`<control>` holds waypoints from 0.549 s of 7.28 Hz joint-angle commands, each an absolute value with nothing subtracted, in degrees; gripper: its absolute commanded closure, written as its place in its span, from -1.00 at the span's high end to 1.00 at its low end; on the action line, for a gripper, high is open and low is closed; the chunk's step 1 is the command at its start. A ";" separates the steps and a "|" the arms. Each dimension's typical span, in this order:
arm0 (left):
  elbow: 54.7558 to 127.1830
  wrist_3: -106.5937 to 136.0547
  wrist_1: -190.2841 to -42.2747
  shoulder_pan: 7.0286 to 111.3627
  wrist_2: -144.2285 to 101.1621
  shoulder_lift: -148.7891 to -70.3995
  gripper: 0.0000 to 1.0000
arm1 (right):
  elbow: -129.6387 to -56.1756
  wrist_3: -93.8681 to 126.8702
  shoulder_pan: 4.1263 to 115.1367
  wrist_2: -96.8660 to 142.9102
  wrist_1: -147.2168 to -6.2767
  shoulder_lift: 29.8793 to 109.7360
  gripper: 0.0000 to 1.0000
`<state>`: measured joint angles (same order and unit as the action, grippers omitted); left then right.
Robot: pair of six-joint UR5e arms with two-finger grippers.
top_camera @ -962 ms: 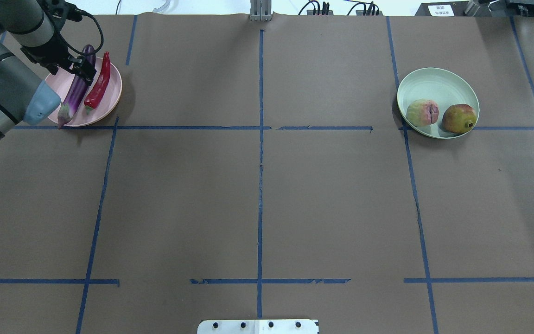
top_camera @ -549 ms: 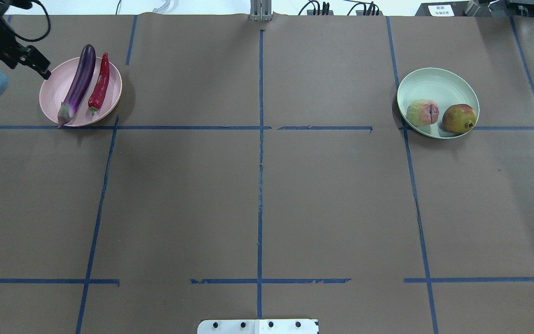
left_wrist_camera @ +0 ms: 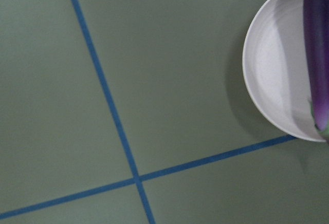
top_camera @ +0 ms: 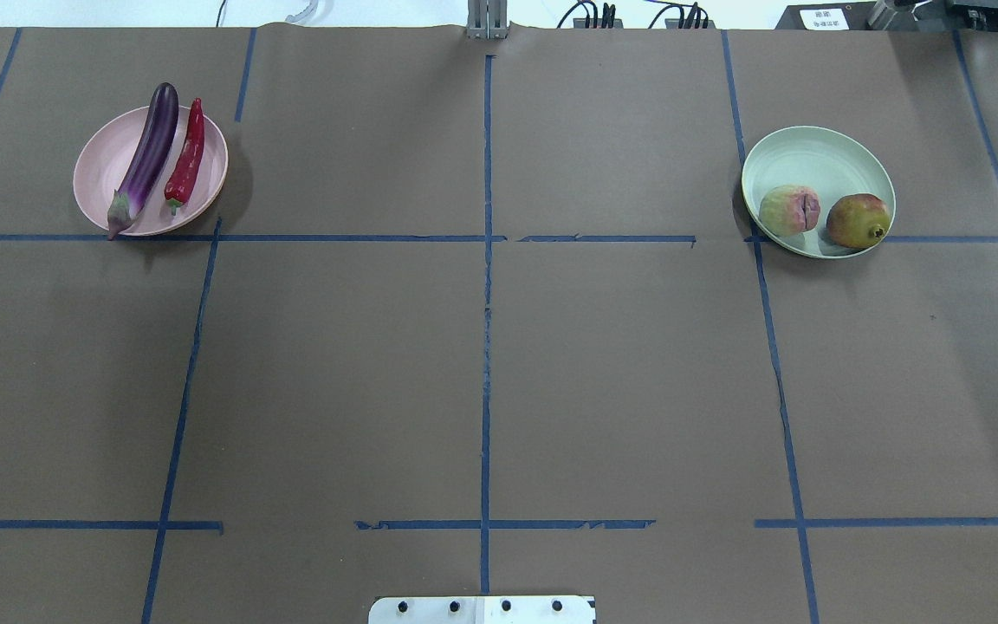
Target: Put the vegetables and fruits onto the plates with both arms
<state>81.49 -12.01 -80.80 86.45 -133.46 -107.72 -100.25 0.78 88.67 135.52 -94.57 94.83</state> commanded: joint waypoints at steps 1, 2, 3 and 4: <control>92.14 -12.83 -80.15 88.85 -133.59 -95.95 1.00 | -100.20 0.88 88.68 135.53 -94.57 94.83 1.00; 96.11 -12.48 -80.50 88.77 -133.68 -90.41 1.00 | -100.37 0.88 88.68 135.53 -94.57 94.83 1.00; 96.94 -12.48 -80.25 88.77 -133.77 -90.27 1.00 | -100.37 0.88 88.68 135.53 -94.57 94.83 1.00; 98.16 -12.57 -79.98 88.86 -133.68 -90.00 1.00 | -100.46 0.53 88.68 135.70 -94.57 94.83 1.00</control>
<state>96.21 -12.54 -80.22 88.76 -133.70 -91.23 -100.37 0.80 88.68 135.57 -94.57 94.84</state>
